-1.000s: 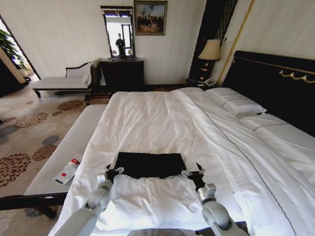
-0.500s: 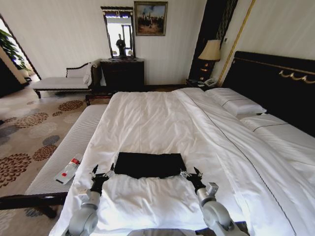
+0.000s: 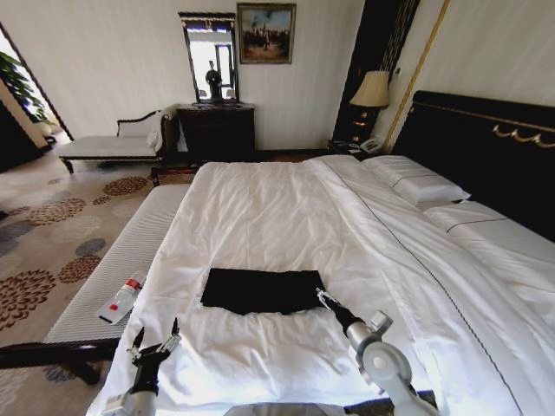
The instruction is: Fold the clothes on the bed.
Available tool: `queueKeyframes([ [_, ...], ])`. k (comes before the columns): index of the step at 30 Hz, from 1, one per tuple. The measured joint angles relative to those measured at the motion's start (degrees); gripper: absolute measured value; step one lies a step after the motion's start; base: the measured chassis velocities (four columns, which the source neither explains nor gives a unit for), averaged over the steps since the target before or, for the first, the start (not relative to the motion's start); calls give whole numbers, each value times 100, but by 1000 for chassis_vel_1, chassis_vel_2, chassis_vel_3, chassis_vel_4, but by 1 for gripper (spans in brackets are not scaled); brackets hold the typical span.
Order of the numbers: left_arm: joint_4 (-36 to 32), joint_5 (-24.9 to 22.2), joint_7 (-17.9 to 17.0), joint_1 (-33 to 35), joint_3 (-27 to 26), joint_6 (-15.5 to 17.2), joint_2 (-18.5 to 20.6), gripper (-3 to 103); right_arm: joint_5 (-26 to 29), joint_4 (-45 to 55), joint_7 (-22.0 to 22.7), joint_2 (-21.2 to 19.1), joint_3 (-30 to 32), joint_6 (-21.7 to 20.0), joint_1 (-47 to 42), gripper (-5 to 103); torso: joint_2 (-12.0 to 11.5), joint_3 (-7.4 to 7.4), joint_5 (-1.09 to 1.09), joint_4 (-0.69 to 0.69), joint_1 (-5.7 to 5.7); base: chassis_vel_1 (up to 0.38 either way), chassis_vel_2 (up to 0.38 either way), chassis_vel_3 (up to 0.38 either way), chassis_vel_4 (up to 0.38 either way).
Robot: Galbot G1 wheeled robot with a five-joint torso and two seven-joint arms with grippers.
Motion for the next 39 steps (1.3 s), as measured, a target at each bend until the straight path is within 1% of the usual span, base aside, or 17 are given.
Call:
queueKeyframes([
  [6, -4, 4, 2, -11, 16, 0, 23, 100, 2, -104, -69, 257, 25, -1, -184, 100, 0, 0, -2, 1, 0, 0, 0, 0, 0],
  [11, -3, 3, 2, -21, 20, 3, 26, 100, 7, -330, -180, 374, 7, 13, -207, 100, 0, 0, -2, 0, 0, 0, 0, 0, 0],
  [17, 4, -3, 3, -31, 24, 13, 29, 100, 171, -882, -220, 594, 0, 35, 259, 100, 0, 0, -1, 2, 1, 0, 0, 0, 0],
  [21, 8, -7, 4, -36, 26, 19, 30, 100, 354, -1217, -221, 760, 171, 39, 618, 100, -1, 1, 0, 2, 1, 0, 0, 0, 0],
  [26, 9, -9, 3, -38, 27, 22, 31, 100, 438, -1319, -222, 856, 324, 39, 690, 100, -1, 1, 0, 2, 1, 0, 0, 0, 0],
  [29, 10, -10, 3, -40, 29, 24, 32, 100, 657, -1483, -212, 956, 439, 33, 780, 100, 0, 0, -1, 1, 0, 0, 0, 0, 0],
  [32, 12, -11, 4, -41, 30, 25, 34, 100, 755, -1533, -211, 1031, 475, -20, 807, 100, -1, 0, -1, 2, 1, 0, 0, 0, 0],
  [39, 15, -13, 3, -42, 31, 28, 34, 100, 762, -1529, -265, 1294, 411, -75, 788, 100, 0, 0, -1, 1, 0, 0, 0, 0, 0],
])
